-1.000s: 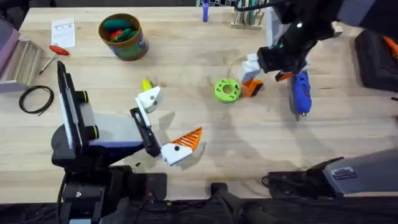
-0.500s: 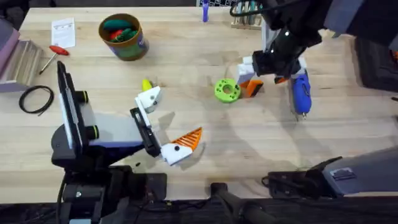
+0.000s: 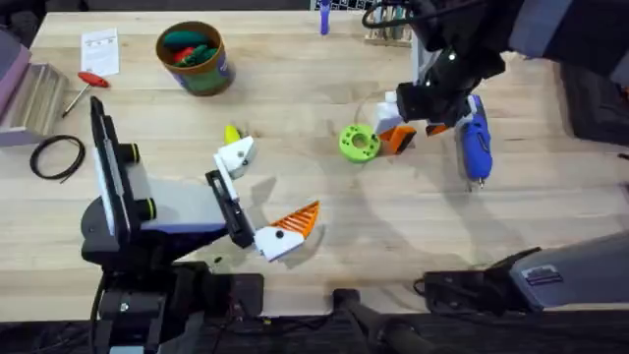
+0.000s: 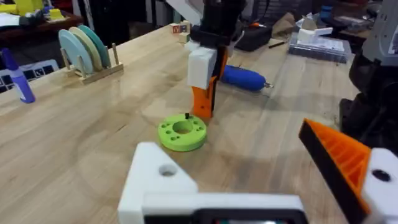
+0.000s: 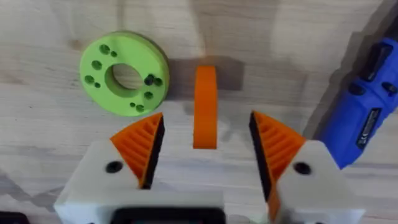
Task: Pick up the gripper from the table and insert it into the empty holder that is missing its gripper. Then pick up a screw, insert it into the mounting hole, and use the screwdriver to tighten it. Finally, clean up the table by picking up the vegetable and placing it into the bucket.
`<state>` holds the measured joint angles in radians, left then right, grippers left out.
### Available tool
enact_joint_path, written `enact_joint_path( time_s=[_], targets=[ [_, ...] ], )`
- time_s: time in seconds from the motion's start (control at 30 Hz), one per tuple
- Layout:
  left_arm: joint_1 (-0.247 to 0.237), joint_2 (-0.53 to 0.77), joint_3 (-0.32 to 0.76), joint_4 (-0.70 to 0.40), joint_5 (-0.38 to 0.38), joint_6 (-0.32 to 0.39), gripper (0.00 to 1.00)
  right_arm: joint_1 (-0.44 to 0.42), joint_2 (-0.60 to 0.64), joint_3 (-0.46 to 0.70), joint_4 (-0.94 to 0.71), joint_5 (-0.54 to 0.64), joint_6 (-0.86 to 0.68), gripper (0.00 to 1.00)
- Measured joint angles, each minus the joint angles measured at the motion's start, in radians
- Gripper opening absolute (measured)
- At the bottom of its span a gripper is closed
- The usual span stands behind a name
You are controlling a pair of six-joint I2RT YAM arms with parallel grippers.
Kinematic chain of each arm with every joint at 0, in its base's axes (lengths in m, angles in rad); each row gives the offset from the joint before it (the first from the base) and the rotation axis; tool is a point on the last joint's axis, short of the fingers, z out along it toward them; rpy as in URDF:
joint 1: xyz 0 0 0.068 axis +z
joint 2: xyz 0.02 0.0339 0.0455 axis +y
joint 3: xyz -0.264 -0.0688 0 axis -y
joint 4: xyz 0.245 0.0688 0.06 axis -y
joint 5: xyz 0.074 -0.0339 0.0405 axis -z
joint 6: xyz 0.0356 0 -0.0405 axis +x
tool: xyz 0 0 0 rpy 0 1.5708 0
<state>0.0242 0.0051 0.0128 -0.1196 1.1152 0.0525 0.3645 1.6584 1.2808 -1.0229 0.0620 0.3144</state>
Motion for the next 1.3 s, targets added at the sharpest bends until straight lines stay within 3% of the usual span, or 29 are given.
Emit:
enact_joint_path(
  time_s=[0.3,0.8,1.13,1.3],
  targets=[
    [0.000,0.000,0.000,0.000,0.000,0.000,0.987,0.000,0.000,-0.032,0.029,-0.003,-0.005,0.689],
    [0.000,0.000,0.000,0.000,0.000,0.000,0.987,0.000,0.000,-0.042,0.068,-0.003,-0.008,0.032],
    [0.000,0.000,0.000,0.000,0.000,0.000,0.987,0.000,-0.008,-0.043,0.045,-0.004,-0.008,0.013],
    [0.000,0.000,0.000,0.000,0.000,0.000,0.987,0.000,-0.138,-0.054,0.011,-0.004,-0.008,0.011]
  ],
)
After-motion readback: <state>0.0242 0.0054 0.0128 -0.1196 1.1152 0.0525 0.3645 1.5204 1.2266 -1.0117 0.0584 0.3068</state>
